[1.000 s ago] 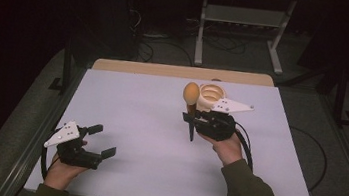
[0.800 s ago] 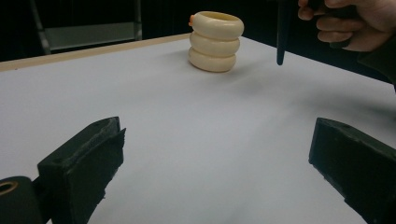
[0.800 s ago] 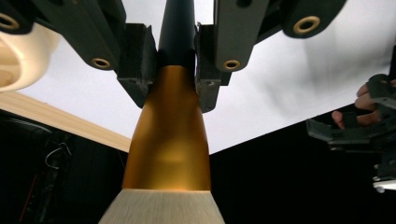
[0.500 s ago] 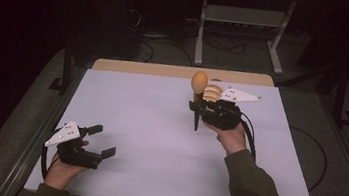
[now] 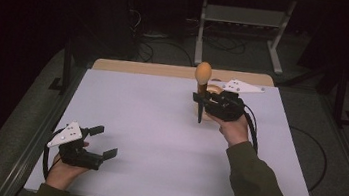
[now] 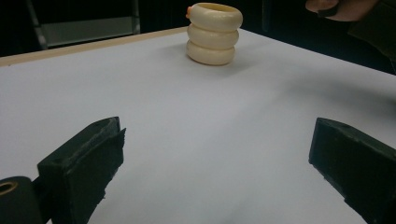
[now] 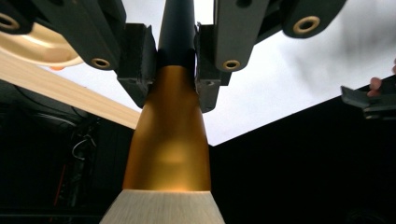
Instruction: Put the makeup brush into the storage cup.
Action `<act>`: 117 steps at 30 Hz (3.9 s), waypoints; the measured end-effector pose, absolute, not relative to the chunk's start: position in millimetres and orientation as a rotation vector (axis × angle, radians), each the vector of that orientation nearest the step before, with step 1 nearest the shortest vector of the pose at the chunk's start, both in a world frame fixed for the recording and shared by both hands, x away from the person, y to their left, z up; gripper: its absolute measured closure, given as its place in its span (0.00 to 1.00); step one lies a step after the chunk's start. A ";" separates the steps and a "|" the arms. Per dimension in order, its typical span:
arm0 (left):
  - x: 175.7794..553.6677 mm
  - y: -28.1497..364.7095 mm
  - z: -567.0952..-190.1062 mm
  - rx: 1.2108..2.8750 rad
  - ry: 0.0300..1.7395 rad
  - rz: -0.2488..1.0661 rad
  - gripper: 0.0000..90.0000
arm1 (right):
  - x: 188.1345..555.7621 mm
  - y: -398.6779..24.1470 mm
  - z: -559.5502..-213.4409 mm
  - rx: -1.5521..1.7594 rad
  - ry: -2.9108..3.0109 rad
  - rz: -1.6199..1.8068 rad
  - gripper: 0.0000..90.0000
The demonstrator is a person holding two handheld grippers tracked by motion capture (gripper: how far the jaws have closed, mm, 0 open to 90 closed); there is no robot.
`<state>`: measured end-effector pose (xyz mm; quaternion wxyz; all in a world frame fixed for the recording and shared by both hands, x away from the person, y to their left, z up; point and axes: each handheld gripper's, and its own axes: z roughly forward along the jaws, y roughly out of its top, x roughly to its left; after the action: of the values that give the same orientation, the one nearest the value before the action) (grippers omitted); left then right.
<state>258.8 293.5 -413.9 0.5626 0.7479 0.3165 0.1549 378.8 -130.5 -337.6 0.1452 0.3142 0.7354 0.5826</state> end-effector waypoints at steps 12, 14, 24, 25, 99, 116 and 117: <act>259.2 294.4 -414.8 1.754 0.746 0.366 0.03 | 395.4 -137.7 -328.9 0.941 2.053 1.682 0.79; 259.4 294.6 -415.2 1.750 0.752 0.363 0.03 | 398.6 -139.2 -328.1 0.943 2.046 1.676 0.79; 259.1 294.4 -415.0 1.747 0.736 0.366 0.07 | 413.3 -146.7 -322.7 0.989 1.999 1.669 0.79; 259.0 294.2 -415.0 1.747 0.739 0.366 0.07 | 414.8 -147.5 -322.0 0.996 1.996 1.667 0.79; 259.2 291.1 -416.5 1.744 0.748 0.346 0.04 | 472.5 -145.6 -378.9 1.158 2.003 1.469 0.78; 259.1 288.8 -416.5 1.756 0.736 0.345 0.04 | 465.7 -153.0 -378.7 1.198 1.970 1.439 0.37; 259.0 288.6 -416.5 1.755 0.737 0.344 0.04 | 465.4 -154.0 -378.0 1.198 1.970 1.442 0.36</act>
<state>259.0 288.6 -416.5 0.5676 0.7470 0.3137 0.1466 465.4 -154.0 -378.0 0.2094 0.4308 0.7083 0.5185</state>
